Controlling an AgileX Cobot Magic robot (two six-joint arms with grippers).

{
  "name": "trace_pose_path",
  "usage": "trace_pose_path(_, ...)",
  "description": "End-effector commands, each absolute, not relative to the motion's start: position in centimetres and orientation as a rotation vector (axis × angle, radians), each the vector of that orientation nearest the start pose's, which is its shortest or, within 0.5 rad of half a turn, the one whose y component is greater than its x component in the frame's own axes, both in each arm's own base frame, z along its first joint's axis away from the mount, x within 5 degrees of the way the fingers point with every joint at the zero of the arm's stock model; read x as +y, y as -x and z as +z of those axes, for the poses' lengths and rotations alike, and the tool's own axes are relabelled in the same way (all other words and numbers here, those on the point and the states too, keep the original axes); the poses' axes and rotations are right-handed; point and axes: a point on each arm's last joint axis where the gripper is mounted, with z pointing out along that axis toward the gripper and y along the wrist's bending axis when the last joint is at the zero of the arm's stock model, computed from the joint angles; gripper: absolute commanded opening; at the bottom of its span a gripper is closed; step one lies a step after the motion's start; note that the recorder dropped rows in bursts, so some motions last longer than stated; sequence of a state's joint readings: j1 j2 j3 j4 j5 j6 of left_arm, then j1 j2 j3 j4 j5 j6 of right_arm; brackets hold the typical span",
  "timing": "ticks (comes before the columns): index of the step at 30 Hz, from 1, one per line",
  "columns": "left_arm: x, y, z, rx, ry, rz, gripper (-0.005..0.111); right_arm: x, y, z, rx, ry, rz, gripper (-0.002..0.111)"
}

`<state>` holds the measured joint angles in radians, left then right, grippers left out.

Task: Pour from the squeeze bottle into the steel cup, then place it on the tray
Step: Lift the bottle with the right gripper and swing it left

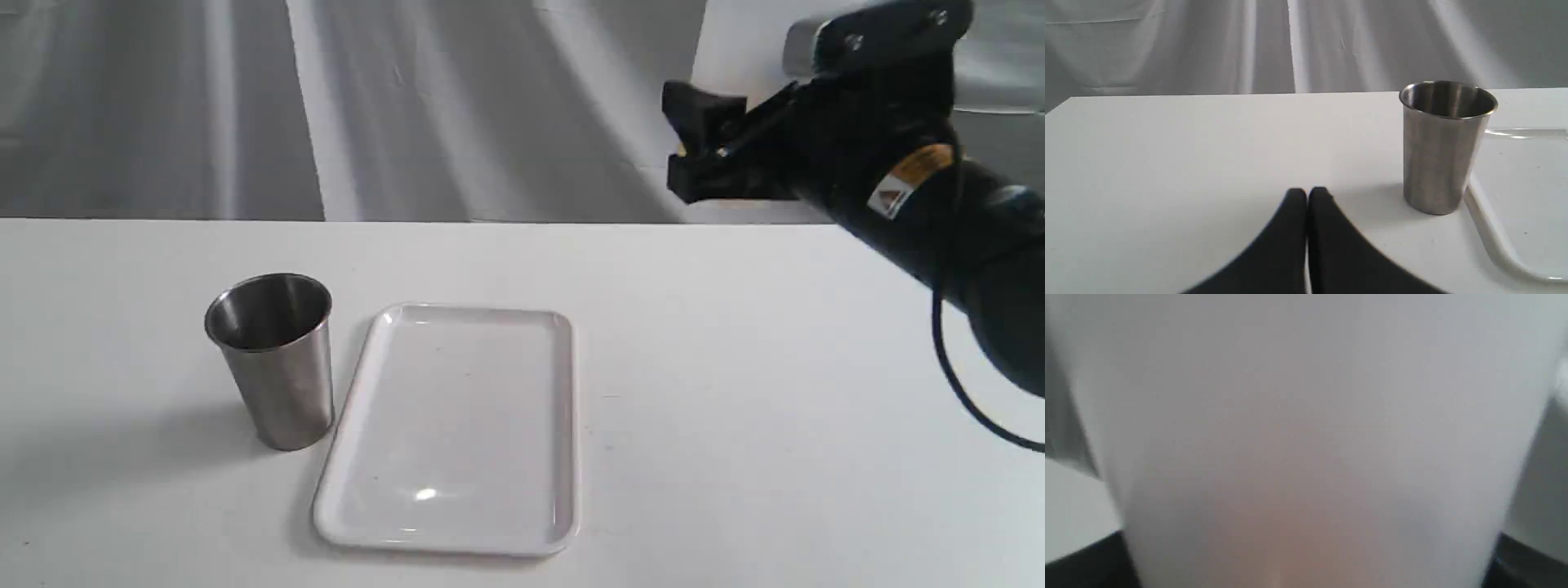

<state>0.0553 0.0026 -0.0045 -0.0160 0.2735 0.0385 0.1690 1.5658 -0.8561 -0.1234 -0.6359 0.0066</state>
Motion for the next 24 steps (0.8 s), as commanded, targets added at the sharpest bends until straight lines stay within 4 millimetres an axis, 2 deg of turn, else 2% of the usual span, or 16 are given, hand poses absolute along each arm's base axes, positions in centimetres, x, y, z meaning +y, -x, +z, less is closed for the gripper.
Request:
trace_pose_path(1, 0.2, -5.5, 18.9, 1.75, 0.022, 0.044, 0.0, 5.8, -32.5, 30.9, 1.496, 0.246, 0.097, 0.0)
trace_pose_path(9, 0.2, -5.5, 18.9, 1.75, 0.02, 0.046, 0.0, 5.6, -30.4, 35.5, 1.606, 0.356, 0.015, 0.0)
trace_pose_path(14, 0.2, -5.5, 18.9, 1.75, 0.02, 0.046, 0.0, 5.0, -29.7, 38.0, 1.69, 0.257, 0.022, 0.0)
trace_pose_path(17, 0.2, -5.5, 18.9, 1.75, 0.022, 0.044, 0.0, 5.0, -29.3, 39.3, 1.694, 0.234, -0.031, 0.0)
trace_pose_path(19, 0.2, -5.5, 18.9, 1.75, 0.022, 0.044, 0.0, 5.4, -29.1, 39.9, 1.684, 0.242, -0.07, 0.0)
trace_pose_path(24, 0.2, -5.5, 18.9, 1.75, 0.022, 0.044, 0.0, 7.8, -28.5, 40.8, 1.646, 0.364, -0.17, 0.0)
